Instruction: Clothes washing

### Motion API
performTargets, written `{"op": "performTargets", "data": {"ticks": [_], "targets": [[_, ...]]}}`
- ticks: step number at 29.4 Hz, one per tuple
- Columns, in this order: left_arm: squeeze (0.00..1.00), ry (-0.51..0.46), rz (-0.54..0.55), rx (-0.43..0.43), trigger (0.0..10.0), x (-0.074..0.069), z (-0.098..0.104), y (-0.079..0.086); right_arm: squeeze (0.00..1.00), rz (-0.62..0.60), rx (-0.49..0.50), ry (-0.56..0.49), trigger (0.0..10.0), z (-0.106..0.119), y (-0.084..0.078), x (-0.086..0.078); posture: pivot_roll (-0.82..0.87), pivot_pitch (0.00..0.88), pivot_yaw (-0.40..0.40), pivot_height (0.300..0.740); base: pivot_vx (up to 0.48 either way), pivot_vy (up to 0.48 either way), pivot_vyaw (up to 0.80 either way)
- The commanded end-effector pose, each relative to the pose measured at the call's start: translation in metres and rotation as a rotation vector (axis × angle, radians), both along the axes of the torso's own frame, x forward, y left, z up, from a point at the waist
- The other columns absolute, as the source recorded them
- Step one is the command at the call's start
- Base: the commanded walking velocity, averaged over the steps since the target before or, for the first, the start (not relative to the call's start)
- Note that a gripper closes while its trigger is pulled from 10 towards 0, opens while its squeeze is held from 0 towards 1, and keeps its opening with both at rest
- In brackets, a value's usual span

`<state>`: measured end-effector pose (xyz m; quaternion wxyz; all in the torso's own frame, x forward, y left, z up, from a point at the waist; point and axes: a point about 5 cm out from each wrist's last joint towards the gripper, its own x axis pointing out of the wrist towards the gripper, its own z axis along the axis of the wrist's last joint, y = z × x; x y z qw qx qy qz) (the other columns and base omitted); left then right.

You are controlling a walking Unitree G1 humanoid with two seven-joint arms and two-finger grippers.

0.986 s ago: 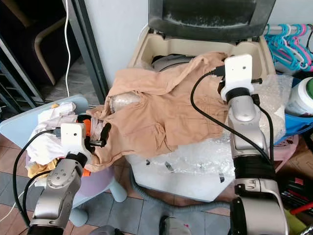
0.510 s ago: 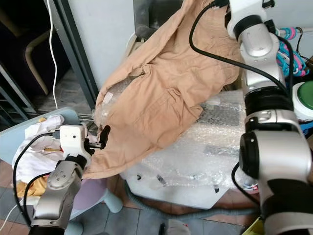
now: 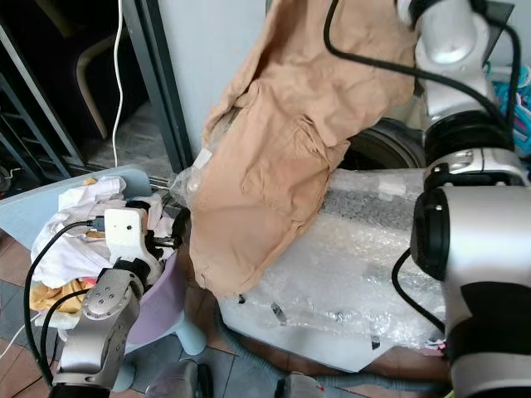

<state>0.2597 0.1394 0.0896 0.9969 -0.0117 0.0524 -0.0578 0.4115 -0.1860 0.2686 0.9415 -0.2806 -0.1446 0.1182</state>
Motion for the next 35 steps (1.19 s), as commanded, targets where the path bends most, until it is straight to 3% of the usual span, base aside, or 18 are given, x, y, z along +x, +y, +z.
{"op": "performTargets", "data": {"ticks": [1, 2, 3, 4, 6, 7, 12, 15, 16, 17, 19, 22, 24, 25, 26, 29, 33, 35], "targets": [[0.00, 0.010, 0.008, 0.005, 10.0, -0.001, -0.001, 0.001, 0.00, 0.027, -0.015, 0.135, 10.0, -0.023, -0.002, -0.001, -0.03, 0.012, -0.012, 0.740, 0.000, 0.000, 0.00], [0.00, 0.014, 0.001, 0.006, 10.0, 0.000, -0.001, 0.001, 0.00, 0.055, -0.021, 0.289, 10.0, -0.059, -0.005, -0.007, -0.04, 0.015, -0.006, 0.740, 0.000, 0.000, 0.00], [0.00, 0.014, 0.001, 0.006, 10.0, 0.000, -0.001, 0.001, 0.00, 0.055, -0.021, 0.289, 10.0, -0.059, -0.005, -0.007, -0.04, 0.015, -0.006, 0.740, 0.000, 0.000, 0.00], [0.00, 0.017, -0.007, 0.010, 10.0, 0.000, -0.002, 0.000, 0.65, 0.057, -0.043, 0.349, 10.0, -0.076, -0.012, -0.012, -0.04, 0.016, -0.003, 0.740, 0.000, 0.000, 0.00], [0.00, 0.017, -0.009, 0.012, 10.0, 0.000, -0.002, 0.000, 0.65, 0.047, -0.063, 0.363, 10.0, -0.080, -0.015, -0.014, -0.04, 0.016, -0.003, 0.740, 0.000, 0.000, 0.00], [0.00, 0.018, -0.012, 0.014, 10.0, 0.000, -0.002, 0.000, 1.00, 0.021, -0.010, 0.330, 10.0, -0.072, -0.025, -0.014, -0.05, 0.020, 0.007, 0.740, 0.000, 0.000, 0.00], [0.00, 0.024, -0.017, 0.019, 10.0, -0.001, -0.002, 0.001, 1.00, 0.025, 0.164, 0.135, 10.0, -0.016, -0.049, -0.017, -0.05, 0.022, 0.007, 0.740, 0.000, 0.000, 0.00], [0.00, 0.025, -0.016, 0.021, 10.0, -0.002, -0.003, 0.001, 1.00, 0.058, 0.198, 0.110, 10.0, -0.007, -0.055, -0.023, -0.05, 0.024, 0.006, 0.740, 0.000, 0.000, 0.00], [0.00, 0.026, -0.015, 0.021, 10.0, -0.002, -0.003, 0.001, 1.00, 0.076, 0.259, 0.113, 10.0, -0.006, -0.058, -0.025, -0.05, 0.024, 0.006, 0.740, 0.000, 0.000, 0.00], [0.00, 0.028, -0.015, 0.022, 10.0, -0.003, -0.003, 0.002, 1.00, 0.176, 0.363, 0.118, 10.0, -0.004, -0.056, -0.033, -0.05, 0.027, 0.010, 0.740, 0.000, 0.000, 0.00], [0.00, 0.031, -0.016, 0.022, 10.0, -0.003, -0.004, 0.002, 1.00, 0.276, 0.401, 0.140, 10.0, -0.008, -0.048, -0.042, -0.05, 0.027, 0.012, 0.740, 0.000, 0.000, 0.00], [0.00, 0.034, -0.022, 0.025, 10.0, -0.003, -0.004, 0.001, 1.00, 0.401, 0.318, 0.260, 10.0, -0.040, -0.019, -0.059, -0.05, 0.030, 0.017, 0.740, 0.000, 0.000, 0.00], [0.00, 0.034, -0.023, 0.026, 10.0, -0.003, -0.004, 0.001, 1.00, 0.424, 0.296, 0.283, 10.0, -0.048, -0.012, -0.063, -0.05, 0.031, 0.017, 0.740, 0.000, 0.000, 0.00], [0.00, 0.034, -0.027, 0.029, 10.0, -0.003, -0.004, 0.001, 1.00, 0.463, 0.268, 0.317, 10.0, -0.065, 0.007, -0.071, -0.05, 0.035, 0.020, 0.740, 0.000, 0.000, 0.00], [0.00, 0.034, -0.027, 0.029, 10.0, -0.003, -0.003, 0.001, 1.00, 0.471, 0.264, 0.322, 10.0, -0.072, 0.015, -0.074, -0.05, 0.036, 0.019, 0.740, 0.000, 0.000, 0.00], [0.00, 0.033, -0.023, 0.034, 10.0, -0.004, -0.003, 0.001, 1.00, 0.478, 0.237, 0.316, 10.0, -0.084, 0.033, -0.080, -0.04, 0.038, 0.016, 0.740, 0.000, 0.000, 0.00], [0.00, 0.043, -0.004, 0.038, 10.0, -0.006, -0.003, 0.005, 1.00, 0.450, 0.172, 0.229, 10.0, -0.086, 0.052, -0.086, -0.03, 0.043, 0.016, 0.740, 0.000, 0.000, 0.00], [0.00, 0.044, -0.003, 0.039, 10.0, -0.006, -0.003, 0.006, 1.00, 0.441, 0.163, 0.211, 10.0, -0.085, 0.055, -0.085, -0.03, 0.046, 0.018, 0.740, 0.000, 0.000, 0.00]]}}
